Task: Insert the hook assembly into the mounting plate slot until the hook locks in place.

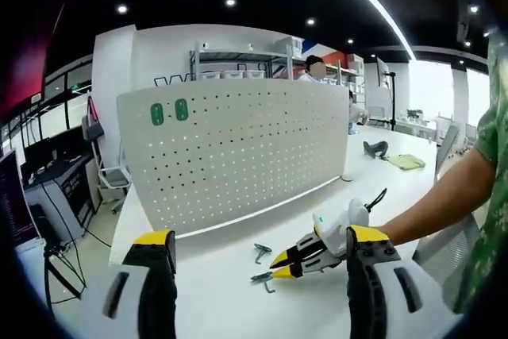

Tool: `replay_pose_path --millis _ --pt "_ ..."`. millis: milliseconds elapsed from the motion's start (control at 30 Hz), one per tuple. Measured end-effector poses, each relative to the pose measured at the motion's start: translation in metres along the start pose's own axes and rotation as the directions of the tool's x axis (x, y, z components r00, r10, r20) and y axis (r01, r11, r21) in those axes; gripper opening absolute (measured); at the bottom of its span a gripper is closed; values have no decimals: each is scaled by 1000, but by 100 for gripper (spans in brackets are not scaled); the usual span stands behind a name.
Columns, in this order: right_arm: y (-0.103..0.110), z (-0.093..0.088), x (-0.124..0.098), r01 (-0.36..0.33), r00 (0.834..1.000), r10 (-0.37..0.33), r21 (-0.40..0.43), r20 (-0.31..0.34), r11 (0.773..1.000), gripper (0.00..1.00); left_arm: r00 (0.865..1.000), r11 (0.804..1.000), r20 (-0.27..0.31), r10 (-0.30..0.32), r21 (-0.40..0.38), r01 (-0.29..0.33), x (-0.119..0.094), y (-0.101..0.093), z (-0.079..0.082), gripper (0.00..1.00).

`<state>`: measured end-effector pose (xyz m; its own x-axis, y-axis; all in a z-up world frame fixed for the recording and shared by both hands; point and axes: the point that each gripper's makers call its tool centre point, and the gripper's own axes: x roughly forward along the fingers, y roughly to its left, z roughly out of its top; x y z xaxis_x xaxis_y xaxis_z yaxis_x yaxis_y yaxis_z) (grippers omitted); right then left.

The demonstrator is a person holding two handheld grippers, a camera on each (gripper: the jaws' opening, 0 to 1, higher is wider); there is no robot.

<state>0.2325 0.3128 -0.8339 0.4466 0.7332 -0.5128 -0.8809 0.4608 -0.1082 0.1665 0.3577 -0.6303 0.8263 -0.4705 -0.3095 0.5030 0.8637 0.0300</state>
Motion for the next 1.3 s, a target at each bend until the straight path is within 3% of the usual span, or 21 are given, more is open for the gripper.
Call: replay_pose_path --millis 467,933,1300 --pt "5 -6 6 -27 1000 26 -78 -14 997 3 1000 1000 -23 -1 -8 1 4 1 -7 90" --pt "3 -1 3 -24 1000 24 -74 0 997 1 999 1000 -37 -3 -8 3 2 1 -12 90" --pt "-10 8 -12 -36 999 34 142 13 989 0 999 1000 -43 -18 17 19 0 -6 -13 89"
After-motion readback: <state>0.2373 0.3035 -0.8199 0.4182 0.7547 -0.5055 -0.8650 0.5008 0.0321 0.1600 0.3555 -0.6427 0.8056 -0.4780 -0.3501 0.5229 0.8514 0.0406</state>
